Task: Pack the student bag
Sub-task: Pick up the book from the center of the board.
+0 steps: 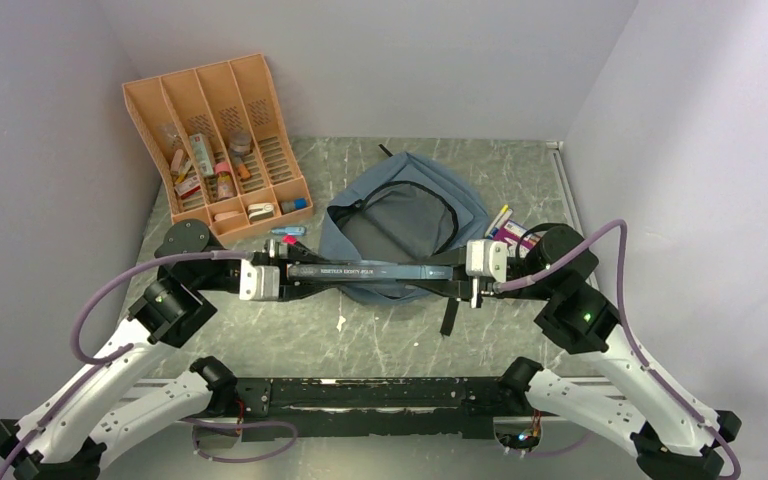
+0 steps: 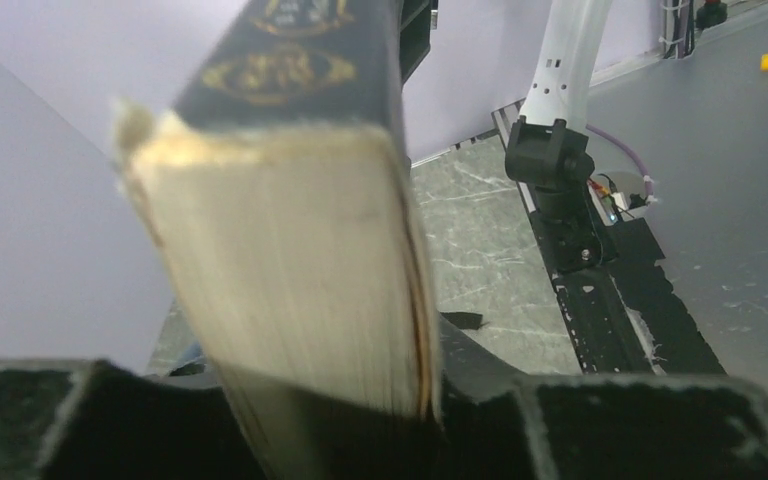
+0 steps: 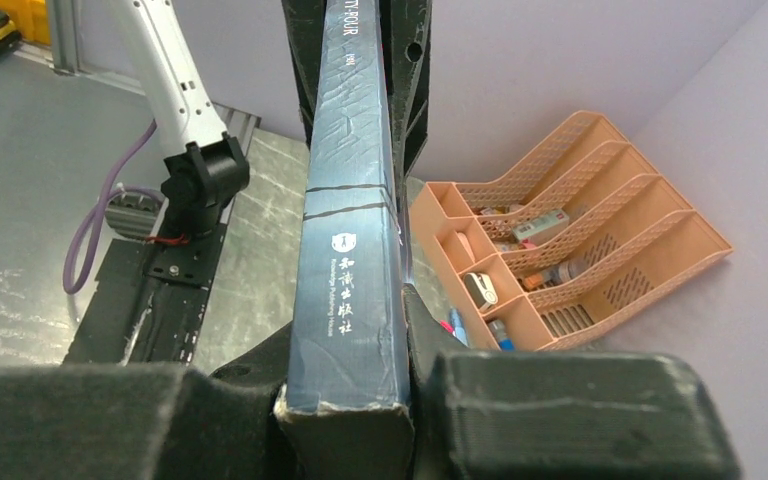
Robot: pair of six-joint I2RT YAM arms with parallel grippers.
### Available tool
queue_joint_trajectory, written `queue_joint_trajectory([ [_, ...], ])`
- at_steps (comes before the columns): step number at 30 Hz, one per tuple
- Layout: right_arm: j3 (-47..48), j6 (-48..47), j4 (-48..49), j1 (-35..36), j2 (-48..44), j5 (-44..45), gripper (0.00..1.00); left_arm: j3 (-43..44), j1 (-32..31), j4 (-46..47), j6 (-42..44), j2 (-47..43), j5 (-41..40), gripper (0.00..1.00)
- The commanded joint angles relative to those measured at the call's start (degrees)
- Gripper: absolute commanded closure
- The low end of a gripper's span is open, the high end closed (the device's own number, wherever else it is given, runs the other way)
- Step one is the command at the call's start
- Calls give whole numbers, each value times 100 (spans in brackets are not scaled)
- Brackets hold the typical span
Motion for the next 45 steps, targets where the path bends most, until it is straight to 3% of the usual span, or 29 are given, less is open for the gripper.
queue_joint_trajectory([
  [1,95,-134,462,3,6,23,100,110,-22,-22,238,-11,223,67],
  [2,78,-149,447,4,25,76,100,122,-23,-31,218,9,206,72],
  [4,80,-144,390,8,58,152,98,162,-23,-25,148,74,181,91],
  [5,68,-134,368,8,62,184,96,172,-24,-14,65,100,122,95],
  [7,14,-121,339,5,59,275,90,153,-24,58,-187,143,-131,95],
  [10,-21,34,329,10,102,645,62,125,-24,139,-527,206,-620,95],
  [11,-47,98,366,8,114,812,58,109,-23,156,-600,235,-752,95],
  [17,-277,94,605,8,11,1892,42,101,-22,41,-961,414,-1917,95],
  [22,-345,-1,705,8,-195,2431,39,-50,-22,103,-1031,449,-2590,95],
  [29,-828,139,1860,9,-348,3224,39,-276,16,234,-1254,650,-2611,95],
  [35,-1135,873,2794,3,-221,4969,40,-205,189,307,-2046,890,-3478,95],
  [41,-868,1416,1951,1,604,6504,43,364,286,-571,-2713,1155,-5742,95],
  [45,-545,1823,1129,5,1325,7010,43,324,484,-532,-3053,967,-6192,95],
])
